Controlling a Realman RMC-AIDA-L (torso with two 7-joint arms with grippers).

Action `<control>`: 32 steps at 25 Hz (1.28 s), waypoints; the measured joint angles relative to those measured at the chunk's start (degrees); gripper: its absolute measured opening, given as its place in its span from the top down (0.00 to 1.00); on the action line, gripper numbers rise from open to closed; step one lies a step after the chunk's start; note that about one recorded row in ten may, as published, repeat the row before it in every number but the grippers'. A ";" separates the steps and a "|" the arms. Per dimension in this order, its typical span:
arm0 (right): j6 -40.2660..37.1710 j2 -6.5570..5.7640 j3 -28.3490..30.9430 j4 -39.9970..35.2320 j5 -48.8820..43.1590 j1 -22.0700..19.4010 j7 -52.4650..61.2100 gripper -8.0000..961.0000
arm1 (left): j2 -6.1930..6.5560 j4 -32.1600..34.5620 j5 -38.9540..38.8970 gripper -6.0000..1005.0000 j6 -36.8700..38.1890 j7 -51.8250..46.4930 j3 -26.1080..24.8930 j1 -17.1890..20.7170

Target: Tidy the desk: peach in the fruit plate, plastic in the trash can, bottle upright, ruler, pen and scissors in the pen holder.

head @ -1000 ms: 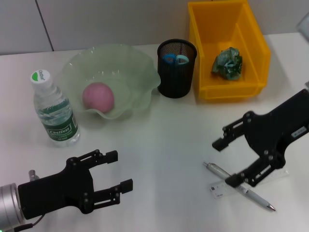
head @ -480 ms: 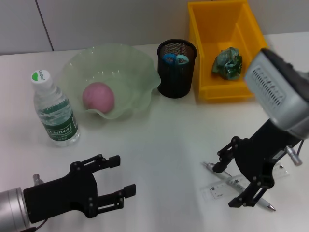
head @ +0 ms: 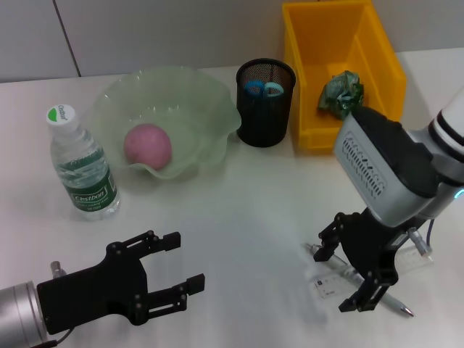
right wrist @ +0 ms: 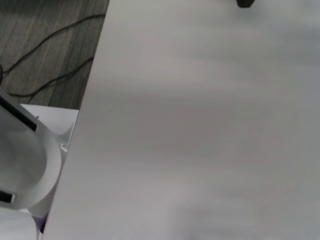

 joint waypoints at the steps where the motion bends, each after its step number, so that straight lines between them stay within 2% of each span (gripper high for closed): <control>1: 0.38 0.02 -0.57 0.02 0.00 0.00 0.00 0.15 | -0.04 0.00 0.01 0.21 -0.01 0.00 -0.04 0.01; 11: 3.35 0.16 -5.05 1.45 0.01 0.15 0.10 0.15 | -0.05 0.00 0.06 0.21 -0.01 -0.40 -0.36 0.02; 27: 5.15 0.17 -7.17 2.45 0.36 0.32 0.21 0.15 | -0.02 0.00 -0.10 0.21 -0.05 -0.59 -0.65 0.20; 32: 6.76 0.18 -8.49 2.84 0.36 0.37 0.69 0.22 | 0.06 0.00 -0.22 0.21 0.08 -0.61 -0.68 0.20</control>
